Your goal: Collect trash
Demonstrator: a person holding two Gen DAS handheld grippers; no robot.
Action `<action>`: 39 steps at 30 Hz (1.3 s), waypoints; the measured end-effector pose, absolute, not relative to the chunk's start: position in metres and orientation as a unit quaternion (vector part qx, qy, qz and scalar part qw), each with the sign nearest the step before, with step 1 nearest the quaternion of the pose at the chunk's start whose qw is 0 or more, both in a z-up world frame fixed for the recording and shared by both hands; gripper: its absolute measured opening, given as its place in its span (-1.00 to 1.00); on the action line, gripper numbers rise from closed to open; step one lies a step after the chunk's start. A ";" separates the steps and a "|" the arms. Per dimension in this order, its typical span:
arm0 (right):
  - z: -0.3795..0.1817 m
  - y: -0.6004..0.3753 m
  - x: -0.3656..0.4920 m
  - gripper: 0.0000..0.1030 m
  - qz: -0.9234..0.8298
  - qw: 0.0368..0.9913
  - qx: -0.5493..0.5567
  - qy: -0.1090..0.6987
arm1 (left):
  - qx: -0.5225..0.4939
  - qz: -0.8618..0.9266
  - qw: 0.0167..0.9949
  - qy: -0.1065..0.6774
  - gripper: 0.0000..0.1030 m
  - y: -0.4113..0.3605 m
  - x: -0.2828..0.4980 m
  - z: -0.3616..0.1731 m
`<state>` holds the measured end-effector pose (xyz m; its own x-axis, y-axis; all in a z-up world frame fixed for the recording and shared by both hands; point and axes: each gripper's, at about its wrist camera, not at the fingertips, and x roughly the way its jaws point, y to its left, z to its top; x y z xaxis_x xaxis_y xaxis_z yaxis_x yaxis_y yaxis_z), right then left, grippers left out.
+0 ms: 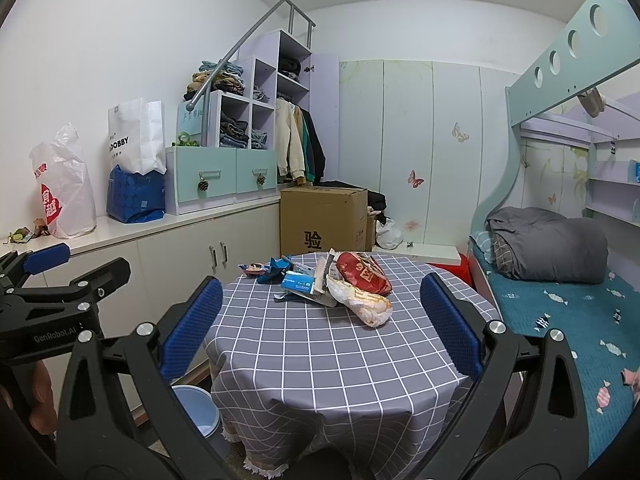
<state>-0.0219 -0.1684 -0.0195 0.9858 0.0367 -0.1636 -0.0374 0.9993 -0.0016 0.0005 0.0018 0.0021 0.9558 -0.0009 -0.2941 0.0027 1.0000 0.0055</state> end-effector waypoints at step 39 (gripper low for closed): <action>-0.031 -0.156 -0.015 0.88 0.023 0.996 -0.001 0.091 | 0.004 -0.001 0.989 0.150 0.92 0.000 0.001 0.002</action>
<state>-0.0148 -0.1557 -0.0307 0.9824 0.0458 -0.1809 -0.0462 0.9989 0.0021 0.0010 -0.0003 0.0025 0.9551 0.0002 -0.2962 0.0024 1.0000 0.0084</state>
